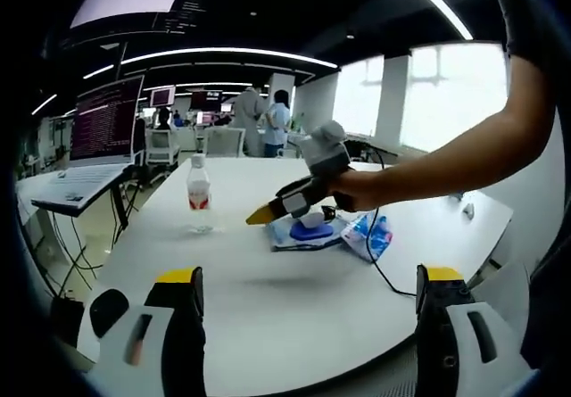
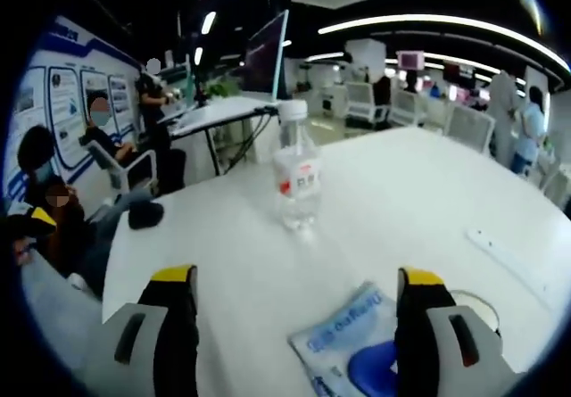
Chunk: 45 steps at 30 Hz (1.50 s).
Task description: Arrange the tabletop items into an orderly group along one side of the table until the central work area is clear of visible clutter.
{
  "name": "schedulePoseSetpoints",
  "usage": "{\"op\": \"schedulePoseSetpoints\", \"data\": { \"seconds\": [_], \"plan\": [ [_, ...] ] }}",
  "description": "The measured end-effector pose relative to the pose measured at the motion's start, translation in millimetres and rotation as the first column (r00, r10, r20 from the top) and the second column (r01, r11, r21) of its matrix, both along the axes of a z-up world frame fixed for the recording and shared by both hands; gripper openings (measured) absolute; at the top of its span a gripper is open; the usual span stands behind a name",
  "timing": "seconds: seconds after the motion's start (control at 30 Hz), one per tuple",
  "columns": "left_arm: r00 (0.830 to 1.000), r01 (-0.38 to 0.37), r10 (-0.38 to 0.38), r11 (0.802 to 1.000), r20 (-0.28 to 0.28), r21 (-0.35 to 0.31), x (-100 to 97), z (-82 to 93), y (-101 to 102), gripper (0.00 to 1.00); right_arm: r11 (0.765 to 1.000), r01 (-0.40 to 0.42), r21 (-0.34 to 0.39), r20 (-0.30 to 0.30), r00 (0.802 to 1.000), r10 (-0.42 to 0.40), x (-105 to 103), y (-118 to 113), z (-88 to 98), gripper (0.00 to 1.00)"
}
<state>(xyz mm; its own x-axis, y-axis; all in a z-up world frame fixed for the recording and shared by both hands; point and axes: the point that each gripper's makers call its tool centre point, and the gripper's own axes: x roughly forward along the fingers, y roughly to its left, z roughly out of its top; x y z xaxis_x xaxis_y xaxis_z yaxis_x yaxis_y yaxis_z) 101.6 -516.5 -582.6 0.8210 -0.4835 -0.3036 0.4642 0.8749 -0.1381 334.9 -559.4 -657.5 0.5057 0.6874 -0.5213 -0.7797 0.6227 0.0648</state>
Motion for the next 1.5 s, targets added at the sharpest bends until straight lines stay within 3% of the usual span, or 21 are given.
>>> {"op": "schedulePoseSetpoints", "data": {
  "seconds": [0.33, 0.77, 1.3, 1.5],
  "plan": [
    [1.000, 0.017, -0.017, 1.000, 0.003, 0.016, -1.8, -0.5, -2.3, 1.00, 0.998, 0.064, 0.003, 0.001, 0.998, -0.064, -10.4, -29.2, 8.7, 0.91],
    [1.000, 0.013, -0.013, 1.000, 0.014, 0.009, -2.3, 1.8, -1.4, 1.00, 0.980, 0.199, 0.007, -0.011, 0.980, -0.199, -3.0, -80.6, 11.5, 0.88],
    [1.000, 0.021, -0.021, 1.000, 0.011, 0.016, -3.8, 1.5, -2.7, 1.00, 0.924, 0.380, -0.045, -0.075, 0.921, -0.383, 11.6, -124.6, -1.1, 0.85],
    [1.000, 0.020, -0.020, 1.000, 0.008, 0.019, -4.0, 0.8, -2.1, 1.00, 0.914, 0.403, -0.053, -0.100, 0.908, -0.406, 34.8, -129.7, -7.6, 0.83]
  ]
}}
